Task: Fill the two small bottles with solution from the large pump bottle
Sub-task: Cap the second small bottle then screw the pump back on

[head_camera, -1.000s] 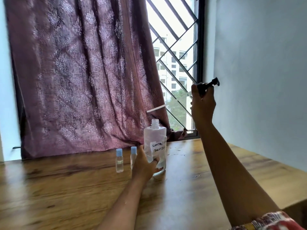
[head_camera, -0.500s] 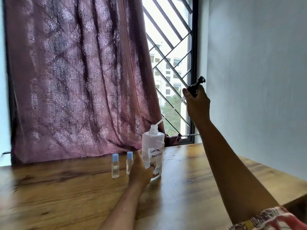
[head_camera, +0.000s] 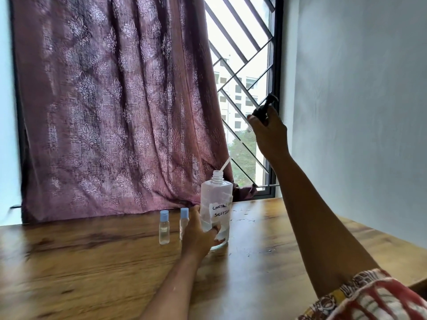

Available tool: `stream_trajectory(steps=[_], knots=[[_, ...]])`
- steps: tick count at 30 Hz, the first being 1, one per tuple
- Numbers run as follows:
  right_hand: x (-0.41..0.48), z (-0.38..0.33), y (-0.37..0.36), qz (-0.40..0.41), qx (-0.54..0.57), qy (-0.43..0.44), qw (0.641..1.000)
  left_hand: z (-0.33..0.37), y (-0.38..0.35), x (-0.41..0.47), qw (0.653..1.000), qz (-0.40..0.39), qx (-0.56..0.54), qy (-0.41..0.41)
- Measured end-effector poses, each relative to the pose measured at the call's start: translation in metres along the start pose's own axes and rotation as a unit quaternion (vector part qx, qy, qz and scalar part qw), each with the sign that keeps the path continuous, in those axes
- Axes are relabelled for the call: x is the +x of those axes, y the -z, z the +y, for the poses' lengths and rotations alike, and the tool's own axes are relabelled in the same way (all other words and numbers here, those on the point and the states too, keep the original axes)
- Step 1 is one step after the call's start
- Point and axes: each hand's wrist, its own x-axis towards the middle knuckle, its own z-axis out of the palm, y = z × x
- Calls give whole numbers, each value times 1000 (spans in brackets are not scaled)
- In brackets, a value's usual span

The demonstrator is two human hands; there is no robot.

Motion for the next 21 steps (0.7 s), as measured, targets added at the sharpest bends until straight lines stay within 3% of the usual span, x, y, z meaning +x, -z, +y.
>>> stream_trajectory(steps=[4, 8, 13, 16, 21], knots=[[3, 7, -15, -115, -62, 18, 991, -1, -2, -1, 998, -53, -8, -35], [-19, 29, -34, -205, -100, -21, 973, 0, -6, -2, 996, -67, -4, -55], [-60, 54, -46, -203, -28, -104, 973, -6, -5, 2, 998, -49, -14, -43], [-73, 62, -53, -221, -20, -113, 969, -7, -5, 3, 998, -48, -21, -44], [-78, 66, -59, -183, 48, -122, 974, -8, -5, 5, 998, -29, -3, -50]])
